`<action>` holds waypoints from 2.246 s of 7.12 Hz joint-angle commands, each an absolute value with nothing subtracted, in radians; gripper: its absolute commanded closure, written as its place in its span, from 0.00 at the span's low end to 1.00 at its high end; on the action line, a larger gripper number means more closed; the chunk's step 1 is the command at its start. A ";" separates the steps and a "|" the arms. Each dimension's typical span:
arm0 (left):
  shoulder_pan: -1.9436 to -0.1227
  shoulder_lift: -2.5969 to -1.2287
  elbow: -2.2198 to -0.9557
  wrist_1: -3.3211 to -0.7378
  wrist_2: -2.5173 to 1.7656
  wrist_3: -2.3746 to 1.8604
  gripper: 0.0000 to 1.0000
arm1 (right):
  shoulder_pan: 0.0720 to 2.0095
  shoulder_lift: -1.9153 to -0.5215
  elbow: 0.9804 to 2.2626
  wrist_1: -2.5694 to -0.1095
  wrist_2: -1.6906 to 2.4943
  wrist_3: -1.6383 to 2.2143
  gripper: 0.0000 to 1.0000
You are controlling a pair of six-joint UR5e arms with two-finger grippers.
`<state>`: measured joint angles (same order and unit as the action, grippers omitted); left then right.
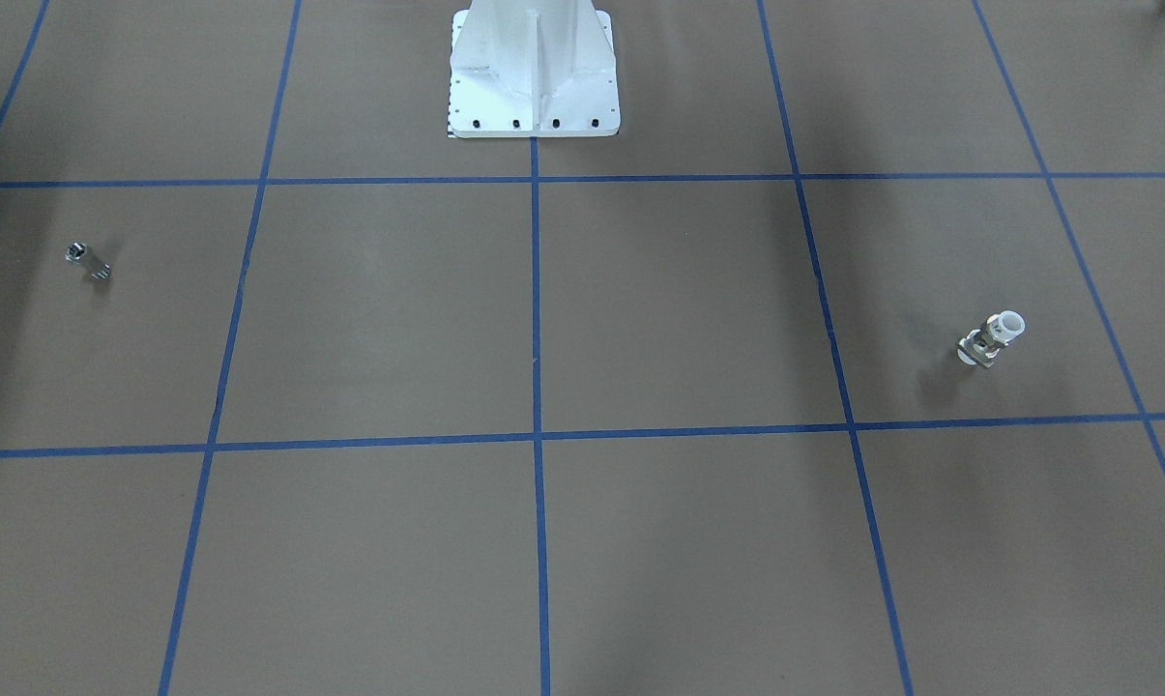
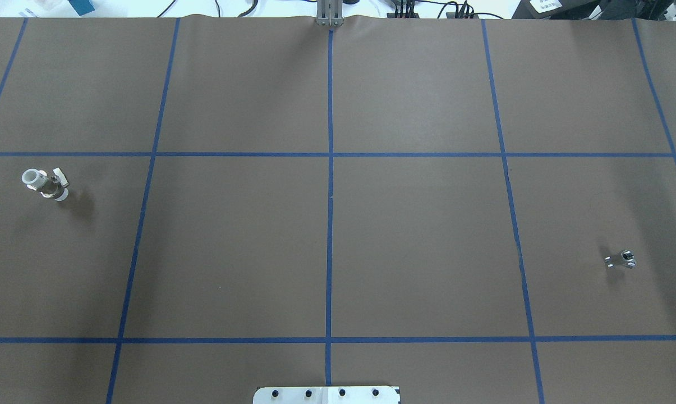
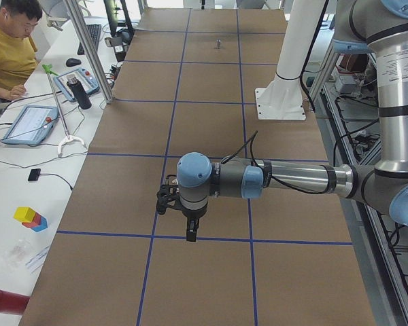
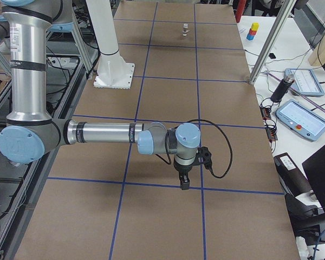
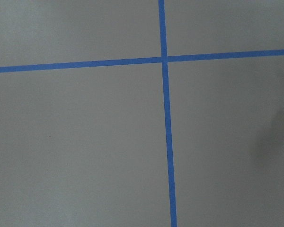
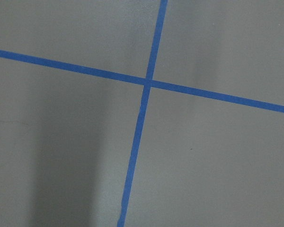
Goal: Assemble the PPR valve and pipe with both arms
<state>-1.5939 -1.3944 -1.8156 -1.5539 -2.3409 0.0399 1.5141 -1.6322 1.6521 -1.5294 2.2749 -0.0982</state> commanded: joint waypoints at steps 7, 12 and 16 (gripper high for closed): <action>-1.588 -1.448 -1.819 -1.555 -2.332 0.025 0.00 | 1.511 -1.632 1.644 -1.529 2.275 -0.098 0.00; -1.569 -1.480 -1.761 -1.859 -2.332 0.028 0.00 | 1.511 -1.629 1.586 -1.416 2.278 -0.098 0.00; -1.398 -1.577 -1.743 -1.921 -2.336 -0.290 0.00 | 1.511 -1.626 1.586 -1.359 2.278 -0.098 0.00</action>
<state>-1.4572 -1.5590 -1.7470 -1.8745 -2.3372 -0.1271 1.5110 -1.6266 1.5863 -1.3639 2.2780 -0.0982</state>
